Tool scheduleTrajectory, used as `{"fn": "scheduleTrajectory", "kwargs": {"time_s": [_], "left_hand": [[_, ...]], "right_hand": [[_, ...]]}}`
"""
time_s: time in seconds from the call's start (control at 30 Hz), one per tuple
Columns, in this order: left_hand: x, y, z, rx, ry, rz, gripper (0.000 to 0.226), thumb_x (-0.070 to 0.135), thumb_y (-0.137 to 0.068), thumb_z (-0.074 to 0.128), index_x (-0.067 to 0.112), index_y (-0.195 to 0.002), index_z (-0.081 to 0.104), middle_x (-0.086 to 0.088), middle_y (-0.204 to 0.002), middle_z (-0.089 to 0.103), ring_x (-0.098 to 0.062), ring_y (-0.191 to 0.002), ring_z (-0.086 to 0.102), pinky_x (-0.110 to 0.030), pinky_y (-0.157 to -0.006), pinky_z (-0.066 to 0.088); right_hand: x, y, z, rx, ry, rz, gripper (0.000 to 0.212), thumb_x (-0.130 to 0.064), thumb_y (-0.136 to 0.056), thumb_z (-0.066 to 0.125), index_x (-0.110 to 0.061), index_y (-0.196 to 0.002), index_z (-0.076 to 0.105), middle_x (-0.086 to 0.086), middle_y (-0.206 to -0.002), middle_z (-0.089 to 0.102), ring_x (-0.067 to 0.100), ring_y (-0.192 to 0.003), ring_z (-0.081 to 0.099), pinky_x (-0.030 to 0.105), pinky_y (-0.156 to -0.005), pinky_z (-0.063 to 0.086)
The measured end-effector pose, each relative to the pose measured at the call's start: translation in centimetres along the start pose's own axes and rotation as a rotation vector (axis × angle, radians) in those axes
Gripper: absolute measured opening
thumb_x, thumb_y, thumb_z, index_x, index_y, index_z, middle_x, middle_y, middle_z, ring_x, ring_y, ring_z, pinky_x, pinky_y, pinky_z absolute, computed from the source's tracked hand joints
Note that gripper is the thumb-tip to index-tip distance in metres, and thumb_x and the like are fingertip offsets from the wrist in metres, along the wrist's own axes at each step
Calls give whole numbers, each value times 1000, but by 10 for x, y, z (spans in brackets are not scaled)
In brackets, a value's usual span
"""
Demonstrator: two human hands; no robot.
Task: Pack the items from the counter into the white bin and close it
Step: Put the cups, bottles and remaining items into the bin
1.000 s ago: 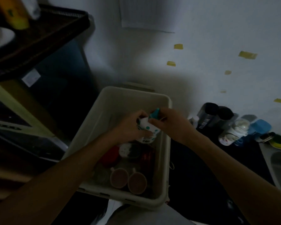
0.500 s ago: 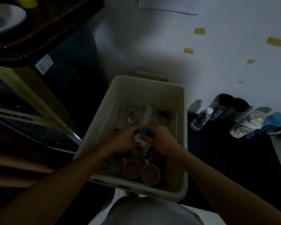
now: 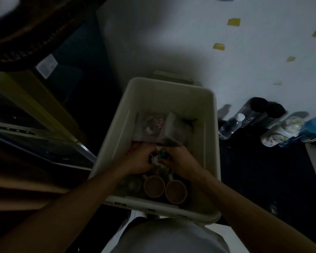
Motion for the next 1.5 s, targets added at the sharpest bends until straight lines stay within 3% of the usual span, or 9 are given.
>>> {"fn": "scheduleTrajectory", "kwargs": {"time_s": [0.13, 0.27, 0.4, 0.53, 0.9, 1.03, 1.2, 1.33, 1.5], "left_hand": [[-9, 4, 9, -34, -73, -26, 45, 44, -74, 71, 42, -117, 56, 14, -117, 65, -5, -103, 62, -27, -85, 55], [-17, 0, 18, -97, -210, -78, 37, 48, -75, 72, 37, -106, 57, 7, -108, 66, -9, -91, 61, -30, -75, 53], [-22, -2, 33, -180, -193, -96, 44, 36, -83, 70, 25, -125, 59, -1, -124, 63, -17, -107, 60, -29, -89, 49], [-24, -2, 38, -189, -147, -113, 39, 26, -90, 64, 18, -128, 58, -4, -126, 61, -18, -109, 60, -24, -86, 45], [-11, 2, 32, -235, -250, -103, 35, 37, -89, 59, 23, -121, 62, -3, -119, 64, -22, -106, 62, -35, -89, 51], [-1, 4, 22, -189, -258, -65, 39, 40, -88, 58, 30, -125, 60, 2, -124, 63, -18, -110, 61, -33, -92, 50], [15, 2, -8, -63, -82, -63, 35, 37, -89, 59, 28, -122, 60, 5, -118, 66, -9, -101, 65, -36, -87, 56], [47, -4, -30, 0, 62, -24, 20, 33, -93, 57, 39, -111, 60, 18, -104, 65, 6, -93, 62, -28, -85, 54], [109, -15, -47, 49, 172, 99, 19, 29, -96, 57, 38, -112, 61, 16, -105, 67, 3, -97, 64, -20, -81, 53]], "right_hand": [[2, 1, 9, -13, 24, -34, 32, -30, -88, 70, -14, -116, 69, 5, -109, 71, 16, -96, 66, 9, -71, 38], [0, -1, 18, -53, -16, -50, 42, -34, -86, 71, -16, -124, 66, 3, -125, 66, 14, -113, 61, 14, -89, 44], [-3, -1, 25, -56, -43, -97, 43, -22, -87, 73, -13, -127, 63, 4, -134, 59, 6, -120, 49, -5, -92, 29], [14, -4, 38, -100, 2, 3, 53, -17, -91, 67, -11, -141, 49, 6, -147, 46, 20, -135, 42, 11, -103, 29], [20, -4, 37, -95, 80, 33, 40, -24, -92, 64, -16, -131, 59, 5, -134, 59, 21, -121, 56, 17, -91, 37], [16, -3, 28, -104, 70, 14, 28, -27, -91, 66, -19, -117, 69, 1, -116, 69, 18, -104, 64, 33, -88, 53], [20, 5, 2, -44, -22, 41, 32, -24, -89, 67, -20, -121, 67, -2, -120, 67, 9, -102, 63, 19, -85, 49], [14, 10, -37, 70, -116, 20, 27, -21, -89, 64, -29, -114, 69, -19, -86, 67, -13, -74, 62, 7, -65, 49], [6, 18, -89, 202, -196, -35, 27, -36, -87, 66, -37, -114, 67, -36, -82, 62, -19, -84, 60, -1, -64, 44]]}}
Point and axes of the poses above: each hand's wrist, its own y-axis away from the middle knuckle, its own z-axis out of the palm, x = y × z, the point moved 9 cm from there along -y, towards the middle knuckle
